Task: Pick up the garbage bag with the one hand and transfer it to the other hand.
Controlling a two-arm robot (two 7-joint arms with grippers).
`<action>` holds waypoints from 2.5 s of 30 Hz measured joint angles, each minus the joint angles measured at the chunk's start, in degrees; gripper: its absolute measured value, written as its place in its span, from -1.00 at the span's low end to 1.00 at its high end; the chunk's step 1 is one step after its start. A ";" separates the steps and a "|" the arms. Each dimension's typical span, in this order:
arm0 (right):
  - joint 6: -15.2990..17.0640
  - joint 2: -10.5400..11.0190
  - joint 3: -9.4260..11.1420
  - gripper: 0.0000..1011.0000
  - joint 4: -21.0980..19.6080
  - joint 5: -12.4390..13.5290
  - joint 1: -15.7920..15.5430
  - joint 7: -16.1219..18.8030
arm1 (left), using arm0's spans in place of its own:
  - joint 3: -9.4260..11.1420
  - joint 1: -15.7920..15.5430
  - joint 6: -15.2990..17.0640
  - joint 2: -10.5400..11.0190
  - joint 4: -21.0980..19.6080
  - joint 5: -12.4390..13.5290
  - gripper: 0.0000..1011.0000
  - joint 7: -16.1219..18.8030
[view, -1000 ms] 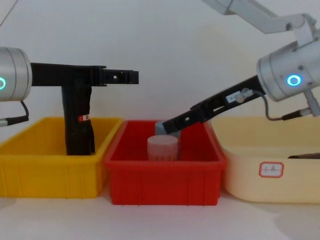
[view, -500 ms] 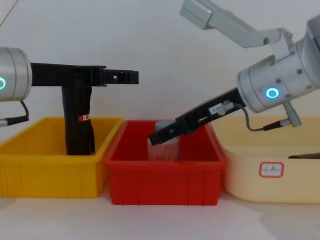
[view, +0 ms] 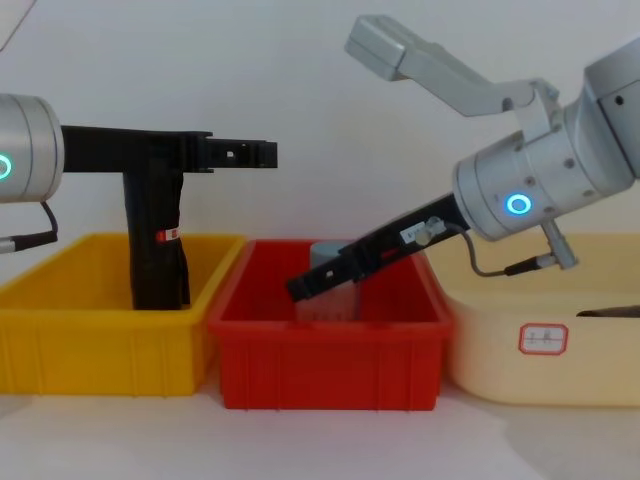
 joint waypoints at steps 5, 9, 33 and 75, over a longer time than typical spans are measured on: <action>-0.48 -0.72 -0.06 0.98 1.45 -0.28 0.27 -0.01 | 0.00 0.00 0.00 0.00 0.00 0.00 0.98 0.00; -0.85 -1.24 -0.13 0.93 2.38 -0.50 0.46 -0.01 | 0.00 0.00 0.00 0.00 0.00 0.00 0.98 0.00; -1.08 -1.48 1.61 0.31 2.46 0.56 -0.12 0.10 | 0.00 0.00 0.00 0.00 0.00 0.00 0.98 0.00; 0.69 14.67 23.40 0.67 -21.06 9.98 -13.91 -7.09 | 0.00 0.00 0.00 0.00 0.00 0.00 0.98 0.00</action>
